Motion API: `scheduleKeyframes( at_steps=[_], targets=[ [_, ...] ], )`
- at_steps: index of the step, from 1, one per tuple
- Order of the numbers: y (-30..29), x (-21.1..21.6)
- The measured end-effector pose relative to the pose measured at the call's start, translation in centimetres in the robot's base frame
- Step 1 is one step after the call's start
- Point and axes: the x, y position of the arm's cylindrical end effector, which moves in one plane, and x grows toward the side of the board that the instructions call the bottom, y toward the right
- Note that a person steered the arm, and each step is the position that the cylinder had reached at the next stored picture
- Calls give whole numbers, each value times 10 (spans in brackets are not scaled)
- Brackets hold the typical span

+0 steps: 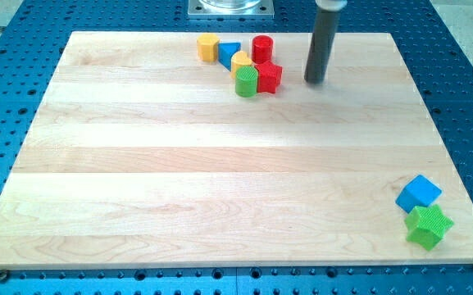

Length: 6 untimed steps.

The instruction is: Push the red star into the red circle

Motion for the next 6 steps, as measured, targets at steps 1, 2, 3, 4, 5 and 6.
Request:
scheduleKeyframes(
  at_steps=[1, 2, 3, 4, 5, 6],
  targets=[
    [-4, 50],
    [-56, 42],
    [-66, -22],
    [-66, -29],
    [-66, -46],
    [-65, -66]
  ],
)
